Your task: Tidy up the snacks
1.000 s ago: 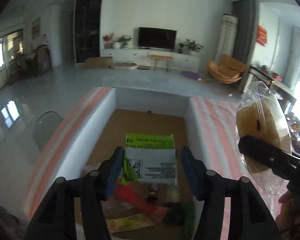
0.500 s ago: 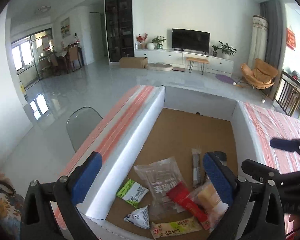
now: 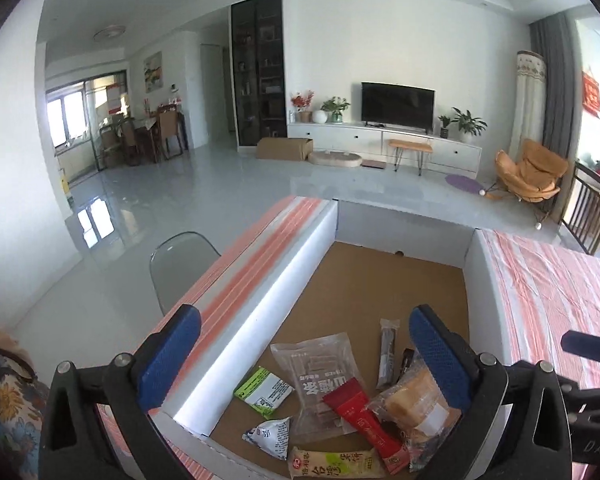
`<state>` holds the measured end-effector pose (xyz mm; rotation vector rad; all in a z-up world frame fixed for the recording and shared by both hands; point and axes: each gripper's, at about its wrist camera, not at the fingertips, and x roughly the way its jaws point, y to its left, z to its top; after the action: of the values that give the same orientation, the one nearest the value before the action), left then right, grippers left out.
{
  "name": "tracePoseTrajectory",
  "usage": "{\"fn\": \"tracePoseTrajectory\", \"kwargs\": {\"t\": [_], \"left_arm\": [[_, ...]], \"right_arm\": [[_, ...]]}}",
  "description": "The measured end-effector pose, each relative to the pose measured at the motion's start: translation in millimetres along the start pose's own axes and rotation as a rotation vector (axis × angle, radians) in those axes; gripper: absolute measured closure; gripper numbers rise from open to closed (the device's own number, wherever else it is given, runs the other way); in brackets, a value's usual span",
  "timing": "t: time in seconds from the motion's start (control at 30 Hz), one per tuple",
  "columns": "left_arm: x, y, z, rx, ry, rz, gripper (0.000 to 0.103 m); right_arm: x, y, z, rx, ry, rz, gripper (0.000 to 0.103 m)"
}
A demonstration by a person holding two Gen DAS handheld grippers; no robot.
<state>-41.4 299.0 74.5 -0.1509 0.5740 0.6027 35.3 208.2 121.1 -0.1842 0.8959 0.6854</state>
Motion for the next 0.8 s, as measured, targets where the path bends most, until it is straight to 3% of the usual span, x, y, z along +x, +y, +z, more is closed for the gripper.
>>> {"fn": "tracePoseTrajectory", "kwargs": {"t": [0.23, 0.47, 0.8], "left_arm": [[-9.0, -15.7, -4.5, 0.099, 0.104, 0.021, 0.0], [-4.8, -12.3, -9.2, 0.104, 0.179, 0.032, 0.0], [-1.3, -7.8, -13.7, 0.092, 0.202, 0.012, 0.0]], "right_arm": [[-10.4, -0.1, -18.8, 0.053, 0.062, -0.022, 0.016], [-13.1, 9.7, -20.8, 0.015, 0.054, -0.079, 0.016], [-5.8, 10.7, -23.9, 0.011, 0.077, -0.098, 0.016]]}}
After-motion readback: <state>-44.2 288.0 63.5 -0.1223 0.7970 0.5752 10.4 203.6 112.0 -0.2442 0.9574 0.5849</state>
